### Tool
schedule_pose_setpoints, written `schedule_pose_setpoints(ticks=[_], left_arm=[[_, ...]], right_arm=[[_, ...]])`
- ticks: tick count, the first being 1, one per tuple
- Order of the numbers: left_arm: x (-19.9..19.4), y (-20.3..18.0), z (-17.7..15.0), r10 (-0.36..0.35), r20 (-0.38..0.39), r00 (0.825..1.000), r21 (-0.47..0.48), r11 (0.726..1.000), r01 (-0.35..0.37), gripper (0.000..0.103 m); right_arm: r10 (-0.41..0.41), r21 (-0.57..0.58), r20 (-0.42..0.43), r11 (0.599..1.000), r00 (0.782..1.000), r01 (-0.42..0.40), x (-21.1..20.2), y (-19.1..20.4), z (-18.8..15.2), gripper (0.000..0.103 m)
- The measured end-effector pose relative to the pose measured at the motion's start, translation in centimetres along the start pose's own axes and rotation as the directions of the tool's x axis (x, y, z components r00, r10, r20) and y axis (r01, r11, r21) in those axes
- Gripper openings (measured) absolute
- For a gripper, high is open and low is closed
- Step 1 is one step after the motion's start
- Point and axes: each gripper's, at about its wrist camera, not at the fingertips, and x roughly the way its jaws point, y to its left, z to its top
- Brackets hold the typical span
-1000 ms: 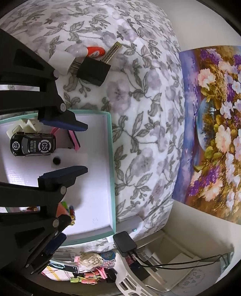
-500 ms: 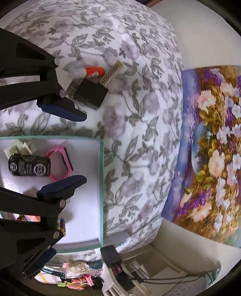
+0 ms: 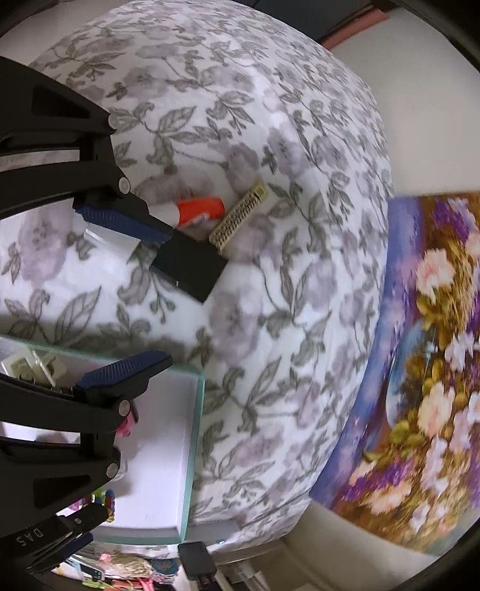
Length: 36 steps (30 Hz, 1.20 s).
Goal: Organize rigid objects
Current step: 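Lift both open grippers from the tray toward the items on the cover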
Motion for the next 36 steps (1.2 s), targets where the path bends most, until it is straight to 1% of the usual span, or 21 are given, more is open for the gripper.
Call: schedule_pose_setpoints(ticks=[3,4,5,6,7,8,12,13,14,15,22,24,27,28,30,36], left_arm=[[0.1,1.0,0.1,0.009,-0.004,1.0,-0.024,1.0,-0.009,0.063],[0.1,1.4,0.2,0.019,-0.004,1.0,-0.033,0.999,-0.019,0.066],[0.2,1.7,0.3,0.028,-0.003,1.0,-0.038,0.999,-0.028,0.082],[0.1,2.0,0.3,0.037,0.0,0.999,-0.046,0.998,-0.036,0.092],[0.1,2.5,0.4,0.043,0.007,0.999,-0.055,0.998,-0.043,0.092],[0.0,2.8,0.4,0.047,0.009,0.999,-0.062,0.997,-0.046,0.092],[-0.4,4.7,0.7,0.082,0.024,0.996,-0.094,0.992,-0.079,0.092],[-0.5,5.1,0.8,0.09,0.026,0.996,-0.102,0.991,-0.087,0.092],[-0.6,5.6,0.8,0.097,0.029,0.995,-0.11,0.99,-0.093,0.092],[-0.8,6.2,0.9,0.102,0.033,0.994,-0.121,0.988,-0.097,0.092],[-1.9,10.7,1.2,0.134,0.054,0.99,-0.2,0.972,-0.121,0.092],[-2.3,12.2,1.2,0.132,0.064,0.989,-0.238,0.965,-0.113,0.092],[-2.9,13.6,1.2,0.13,0.083,0.988,-0.27,0.957,-0.103,0.092],[-3.1,14.2,1.2,0.119,0.094,0.988,-0.283,0.955,-0.088,0.092],[-3.2,14.9,1.2,0.105,0.102,0.989,-0.298,0.952,-0.071,0.092],[-2.6,15.9,1.0,0.11,0.09,0.99,-0.296,0.952,-0.079,0.092]], right_arm=[[-0.001,-0.009,0.003,1.0,1.0,0.001,-0.1,0.5,0.0,0.069],[-0.002,-0.014,0.006,1.0,1.0,0.002,-0.2,0.7,-0.1,0.069],[-0.003,-0.018,0.009,1.0,1.0,0.003,-0.2,0.9,-0.1,0.071],[-0.003,-0.023,0.014,1.0,1.0,0.004,-0.4,1.3,-0.1,0.075],[-0.002,-0.028,0.022,1.0,1.0,0.002,-0.5,1.6,-0.2,0.086],[0.002,-0.033,0.029,0.999,1.0,-0.001,-0.6,1.9,-0.2,0.091],[0.024,-0.064,0.044,0.998,0.999,-0.022,-1.1,3.6,-0.4,0.092],[0.026,-0.073,0.048,0.997,0.999,-0.022,-1.1,4.1,-0.5,0.095],[0.029,-0.087,0.053,0.996,0.998,-0.025,-1.2,4.7,-0.6,0.101],[0.033,-0.096,0.056,0.995,0.998,-0.028,-1.3,5.0,-0.7,0.103],[0.098,-0.155,0.068,0.984,0.993,-0.086,-2.2,8.6,-1.6,0.103],[0.109,-0.168,0.071,0.981,0.992,-0.095,-2.4,9.7,-1.9,0.103],[0.123,-0.187,0.072,0.976,0.99,-0.108,-2.5,11.1,-2.3,0.103],[0.129,-0.194,0.071,0.975,0.989,-0.113,-2.6,11.5,-2.5,0.103],[0.15,-0.213,0.072,0.968,0.986,-0.132,-2.7,12.6,-2.8,0.103],[0.184,-0.264,0.074,0.951,0.98,-0.159,-2.6,14.9,-3.6,0.103]])
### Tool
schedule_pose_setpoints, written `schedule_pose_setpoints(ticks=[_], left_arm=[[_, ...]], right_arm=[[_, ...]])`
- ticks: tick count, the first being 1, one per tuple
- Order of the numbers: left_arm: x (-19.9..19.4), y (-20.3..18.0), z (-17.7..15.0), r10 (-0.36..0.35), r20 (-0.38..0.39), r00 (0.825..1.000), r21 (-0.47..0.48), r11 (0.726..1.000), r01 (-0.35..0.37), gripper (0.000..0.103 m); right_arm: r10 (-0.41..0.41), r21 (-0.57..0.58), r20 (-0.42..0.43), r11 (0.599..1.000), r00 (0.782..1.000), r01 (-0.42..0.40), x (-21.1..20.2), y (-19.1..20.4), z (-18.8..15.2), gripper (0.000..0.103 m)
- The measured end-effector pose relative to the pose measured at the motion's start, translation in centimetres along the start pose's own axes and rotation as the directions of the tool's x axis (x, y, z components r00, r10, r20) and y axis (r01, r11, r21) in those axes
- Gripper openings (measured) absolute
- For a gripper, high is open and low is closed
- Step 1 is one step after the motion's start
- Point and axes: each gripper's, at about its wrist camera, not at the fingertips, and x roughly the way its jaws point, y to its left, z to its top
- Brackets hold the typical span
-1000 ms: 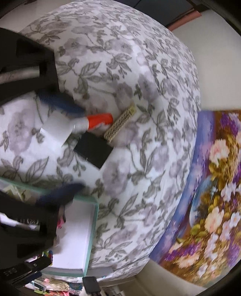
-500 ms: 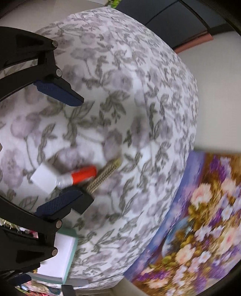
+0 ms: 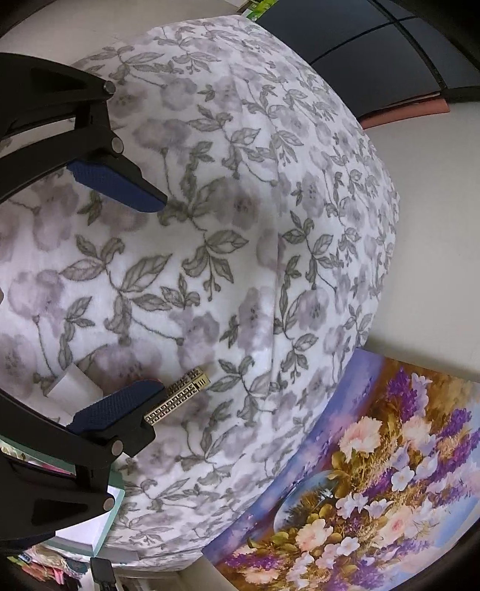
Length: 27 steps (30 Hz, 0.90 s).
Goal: Organize rigid objects
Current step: 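Lift both open grippers from the tray toward the items on the cover, then grasp the red-capped glue stick with the left gripper while the right gripper grasps the white charger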
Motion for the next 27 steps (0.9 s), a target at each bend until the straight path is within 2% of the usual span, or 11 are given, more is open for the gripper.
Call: schedule_pose_setpoints(ticks=[5,11,18,27], left_arm=[[0.9,0.1,-0.2,-0.005,-0.024,1.0,0.005,1.0,0.005,0.093],[2.3,0.7,-0.5,0.002,-0.074,0.997,-0.018,1.0,-0.003,0.093],[5.3,1.8,-1.4,0.052,-0.178,0.983,-0.019,0.998,-0.056,0.093],[7.9,3.6,-2.3,0.041,-0.256,0.966,-0.083,0.994,-0.064,0.093]], right_arm=[[0.048,-0.006,-0.017,0.999,0.999,-0.048,1.0,1.6,-0.4,0.103],[0.062,-0.042,-0.044,0.997,0.997,-0.064,2.4,3.7,-1.0,0.102],[0.057,-0.101,-0.07,0.993,0.996,-0.063,3.7,6.1,-1.8,0.098],[0.044,-0.137,-0.128,0.989,0.991,-0.062,6.0,7.7,-2.7,0.095]])
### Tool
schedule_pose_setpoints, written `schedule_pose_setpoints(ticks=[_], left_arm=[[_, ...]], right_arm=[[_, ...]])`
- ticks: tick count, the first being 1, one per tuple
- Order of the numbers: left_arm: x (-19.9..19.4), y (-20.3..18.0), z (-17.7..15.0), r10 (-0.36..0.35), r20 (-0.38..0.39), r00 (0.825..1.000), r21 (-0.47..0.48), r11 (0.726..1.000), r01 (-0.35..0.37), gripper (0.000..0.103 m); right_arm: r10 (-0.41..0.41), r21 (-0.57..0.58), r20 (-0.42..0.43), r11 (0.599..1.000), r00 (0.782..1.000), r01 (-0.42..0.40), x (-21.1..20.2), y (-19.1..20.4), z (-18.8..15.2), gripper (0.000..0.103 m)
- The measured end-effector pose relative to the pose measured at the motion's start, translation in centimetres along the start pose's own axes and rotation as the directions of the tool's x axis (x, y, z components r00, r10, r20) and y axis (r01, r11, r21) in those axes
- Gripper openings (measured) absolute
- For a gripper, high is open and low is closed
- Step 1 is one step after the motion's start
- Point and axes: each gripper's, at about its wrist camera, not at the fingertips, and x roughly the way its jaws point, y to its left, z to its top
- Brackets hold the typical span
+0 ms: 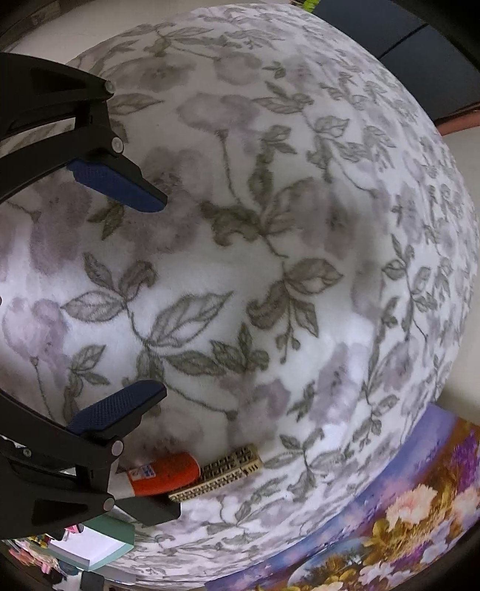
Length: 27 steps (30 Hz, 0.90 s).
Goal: Organize rigid objects
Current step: 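Grasp the red-capped glue stick with the left gripper while the right gripper grasps the white charger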
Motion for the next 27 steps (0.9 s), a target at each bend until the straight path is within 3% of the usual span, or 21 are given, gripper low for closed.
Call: schedule_pose_setpoints(ticks=[9,17,22,25,27], left_arm=[[1.6,1.1,0.0,0.0,-0.03,1.0,-0.013,1.0,0.0,0.093],[1.9,1.1,0.1,-0.003,-0.036,0.999,-0.009,1.0,0.003,0.093],[1.5,0.6,0.0,-0.005,-0.033,0.999,-0.007,1.0,0.005,0.093],[1.1,0.3,0.1,-0.009,-0.031,0.999,-0.008,1.0,0.009,0.093],[0.8,0.1,0.1,-0.016,-0.03,0.999,-0.008,1.0,0.016,0.093]], right_arm=[[0.002,-0.021,-0.027,1.0,1.0,-0.002,1.7,1.2,-0.3,0.093],[0.032,-0.008,-0.02,0.999,0.999,-0.032,2.1,1.3,-0.3,0.073],[0.04,-0.003,-0.014,0.999,0.999,-0.04,2.4,1.4,-0.2,0.071],[0.054,-0.005,-0.009,0.999,0.999,-0.054,2.3,1.4,-0.2,0.061],[0.053,-0.014,-0.014,0.998,0.998,-0.054,2.2,1.4,-0.3,0.061]])
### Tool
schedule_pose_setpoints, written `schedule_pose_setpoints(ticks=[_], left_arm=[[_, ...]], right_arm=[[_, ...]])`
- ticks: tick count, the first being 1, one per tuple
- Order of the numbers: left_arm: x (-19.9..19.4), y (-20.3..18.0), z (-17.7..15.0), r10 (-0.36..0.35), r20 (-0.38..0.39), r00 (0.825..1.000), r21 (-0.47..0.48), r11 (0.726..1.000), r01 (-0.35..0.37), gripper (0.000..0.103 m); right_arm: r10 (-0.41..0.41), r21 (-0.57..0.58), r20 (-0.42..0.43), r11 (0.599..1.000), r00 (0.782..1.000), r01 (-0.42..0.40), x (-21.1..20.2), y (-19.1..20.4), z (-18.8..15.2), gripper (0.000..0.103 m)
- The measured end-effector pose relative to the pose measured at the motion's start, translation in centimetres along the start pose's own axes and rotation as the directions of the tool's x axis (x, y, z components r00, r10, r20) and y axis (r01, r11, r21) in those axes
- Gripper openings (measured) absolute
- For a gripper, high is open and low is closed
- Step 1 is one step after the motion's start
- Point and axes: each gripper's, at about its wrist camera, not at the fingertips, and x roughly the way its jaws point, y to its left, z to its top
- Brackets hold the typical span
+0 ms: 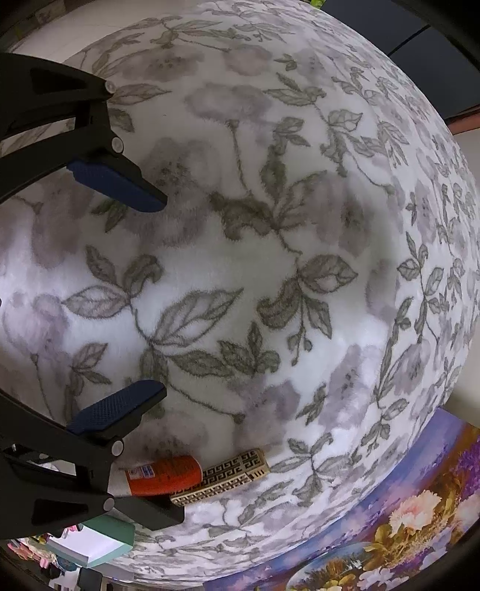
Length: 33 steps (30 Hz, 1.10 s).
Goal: Organize rigid objects
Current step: 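Grasp the red-capped glue stick with the left gripper while the right gripper grasps the white charger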
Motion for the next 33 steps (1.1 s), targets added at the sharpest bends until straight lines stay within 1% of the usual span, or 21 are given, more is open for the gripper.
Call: schedule_pose_setpoints(ticks=[5,9,12,14,17,20,23,28,29,30,31,33], left_arm=[[-0.9,-0.7,-0.1,-0.028,0.001,1.0,-0.002,1.0,0.028,0.093],[-1.7,-1.3,-0.1,-0.073,0.005,0.997,-0.009,0.997,0.073,0.093],[-2.4,-2.0,-0.1,-0.091,0.017,0.996,0.001,0.996,0.091,0.092],[-2.8,-2.6,-0.1,-0.104,0.024,0.994,0.012,0.995,0.104,0.092],[-3.2,-3.8,-0.2,-0.12,0.032,0.992,0.045,0.992,0.119,0.092],[-3.4,-5.2,-0.4,-0.132,0.038,0.991,0.087,0.988,0.128,0.092],[-3.2,-6.3,-0.5,-0.139,0.041,0.989,0.132,0.982,0.133,0.092],[-2.6,-8.1,-0.8,-0.126,0.047,0.991,0.189,0.975,0.115,0.091],[-2.4,-8.4,-0.8,-0.125,0.046,0.991,0.195,0.974,0.114,0.088],[-2.3,-8.7,-0.9,-0.123,0.044,0.991,0.204,0.973,0.112,0.081],[-1.8,-8.8,-0.7,-0.118,0.042,0.992,0.211,0.972,0.107,0.078],[-1.3,-9.2,-0.8,-0.109,0.038,0.993,0.226,0.969,0.098,0.077]], right_arm=[[0.004,0.012,-0.012,1.0,1.0,-0.004,-0.4,-0.9,-0.4,0.061],[-0.009,0.01,-0.017,1.0,1.0,0.009,-1.0,-1.5,-0.7,0.061],[-0.02,0.019,-0.024,1.0,1.0,0.02,-1.5,-1.7,-0.7,0.061],[-0.013,0.032,-0.026,0.999,1.0,0.014,-2.0,-2.2,-0.7,0.061],[-0.018,0.037,-0.011,0.999,1.0,0.019,-3.1,-2.9,-0.4,0.061],[-0.041,0.037,0.007,0.999,0.999,0.04,-4.0,-3.4,-0.1,0.061],[-0.032,0.071,0.016,0.997,0.999,0.03,-4.6,-4.4,0.3,0.061],[-0.046,0.094,0.029,0.995,0.999,0.043,-5.4,-5.5,0.6,0.061],[-0.05,0.098,0.029,0.994,0.998,0.047,-5.4,-5.7,0.6,0.061],[-0.051,0.102,0.029,0.994,0.998,0.047,-5.4,-5.8,0.6,0.061],[-0.048,0.108,0.028,0.993,0.998,0.045,-5.5,-6.0,0.6,0.061],[-0.043,0.119,0.025,0.992,0.999,0.039,-5.5,-6.4,0.6,0.061]])
